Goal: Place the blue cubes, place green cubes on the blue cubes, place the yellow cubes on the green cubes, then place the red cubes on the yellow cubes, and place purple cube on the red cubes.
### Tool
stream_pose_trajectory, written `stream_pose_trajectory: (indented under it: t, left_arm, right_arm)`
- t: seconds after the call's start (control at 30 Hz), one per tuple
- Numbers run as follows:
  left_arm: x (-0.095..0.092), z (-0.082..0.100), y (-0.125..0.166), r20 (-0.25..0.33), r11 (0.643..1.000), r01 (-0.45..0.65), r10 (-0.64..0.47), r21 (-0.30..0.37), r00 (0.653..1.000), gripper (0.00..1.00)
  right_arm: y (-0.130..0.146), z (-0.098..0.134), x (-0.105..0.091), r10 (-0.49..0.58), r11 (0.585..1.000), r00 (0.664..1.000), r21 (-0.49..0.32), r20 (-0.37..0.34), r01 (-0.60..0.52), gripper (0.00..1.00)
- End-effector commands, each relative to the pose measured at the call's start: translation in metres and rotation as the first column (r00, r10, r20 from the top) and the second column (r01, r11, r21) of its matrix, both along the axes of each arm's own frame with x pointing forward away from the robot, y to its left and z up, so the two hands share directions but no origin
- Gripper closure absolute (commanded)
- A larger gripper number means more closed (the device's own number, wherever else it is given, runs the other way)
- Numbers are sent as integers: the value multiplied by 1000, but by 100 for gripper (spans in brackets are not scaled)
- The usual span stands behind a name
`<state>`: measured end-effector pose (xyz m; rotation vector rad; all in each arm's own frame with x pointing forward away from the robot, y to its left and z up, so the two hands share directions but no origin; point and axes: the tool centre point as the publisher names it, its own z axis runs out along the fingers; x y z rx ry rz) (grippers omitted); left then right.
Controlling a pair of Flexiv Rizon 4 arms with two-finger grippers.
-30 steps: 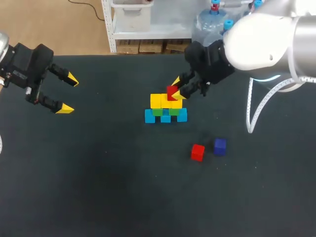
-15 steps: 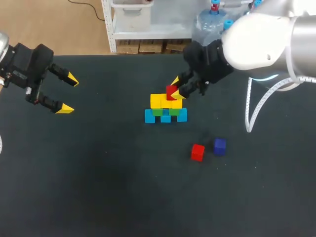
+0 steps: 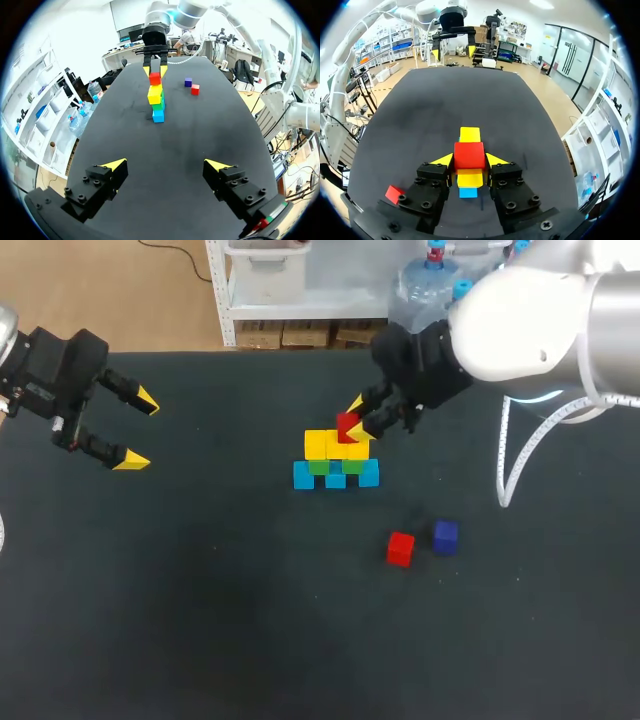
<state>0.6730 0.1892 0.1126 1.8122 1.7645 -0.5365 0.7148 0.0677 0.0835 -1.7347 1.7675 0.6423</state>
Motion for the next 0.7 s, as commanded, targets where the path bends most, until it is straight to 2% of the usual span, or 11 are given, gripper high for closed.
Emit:
stream_pose_trajectory:
  t: [0.03, 0.23, 0.5, 0.7]
  left_arm:
    - [-1, -1, 1, 5, 1000, 1, -1, -4, 1000, 0]
    - [-1, -1, 1, 5, 1000, 1, -1, -4, 1000, 0]
    - [-1, -1, 1, 5, 1000, 1, -1, -4, 1000, 0]
    - [-1, -1, 1, 5, 1000, 1, -1, -4, 1000, 0]
  right_arm:
    - [1, 0, 1, 1, 1000, 1000, 0, -2, -1, 95]
    - [0, -1, 2, 0, 1000, 1000, -1, -3, 0, 89]
    - [0, -1, 2, 0, 1000, 1000, -4, -6, 0, 69]
    - [1, -1, 2, 1, 1000, 1000, -4, -4, -1, 61]
